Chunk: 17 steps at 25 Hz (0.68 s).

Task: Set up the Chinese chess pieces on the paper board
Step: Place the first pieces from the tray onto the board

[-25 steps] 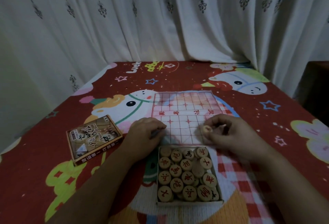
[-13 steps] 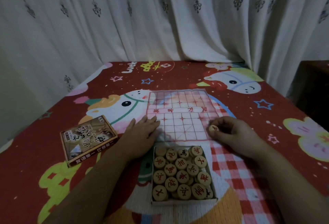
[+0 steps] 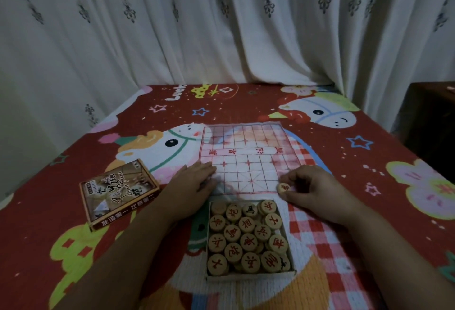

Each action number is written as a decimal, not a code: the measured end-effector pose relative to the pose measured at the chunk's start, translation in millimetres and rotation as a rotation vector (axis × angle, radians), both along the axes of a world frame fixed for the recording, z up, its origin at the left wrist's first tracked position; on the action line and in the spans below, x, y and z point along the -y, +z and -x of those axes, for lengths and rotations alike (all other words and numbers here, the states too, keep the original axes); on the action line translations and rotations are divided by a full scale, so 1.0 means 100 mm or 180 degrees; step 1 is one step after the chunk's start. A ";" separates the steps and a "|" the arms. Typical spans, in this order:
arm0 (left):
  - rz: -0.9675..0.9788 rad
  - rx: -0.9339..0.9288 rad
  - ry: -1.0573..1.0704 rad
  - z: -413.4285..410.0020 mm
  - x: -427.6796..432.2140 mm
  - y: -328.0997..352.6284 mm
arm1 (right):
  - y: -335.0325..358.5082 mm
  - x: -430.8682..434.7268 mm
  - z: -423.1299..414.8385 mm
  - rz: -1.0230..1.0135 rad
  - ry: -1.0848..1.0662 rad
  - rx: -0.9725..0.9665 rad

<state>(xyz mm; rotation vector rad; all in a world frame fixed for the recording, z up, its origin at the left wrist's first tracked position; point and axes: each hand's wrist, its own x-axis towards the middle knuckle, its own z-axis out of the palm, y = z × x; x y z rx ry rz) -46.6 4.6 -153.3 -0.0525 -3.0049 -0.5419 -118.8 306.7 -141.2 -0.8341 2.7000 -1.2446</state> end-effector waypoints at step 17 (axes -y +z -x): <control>-0.0090 -0.0102 -0.0043 -0.02 -0.02 0.04 | 0.14 0.10 -0.19 0.0345 -0.0067 -0.0110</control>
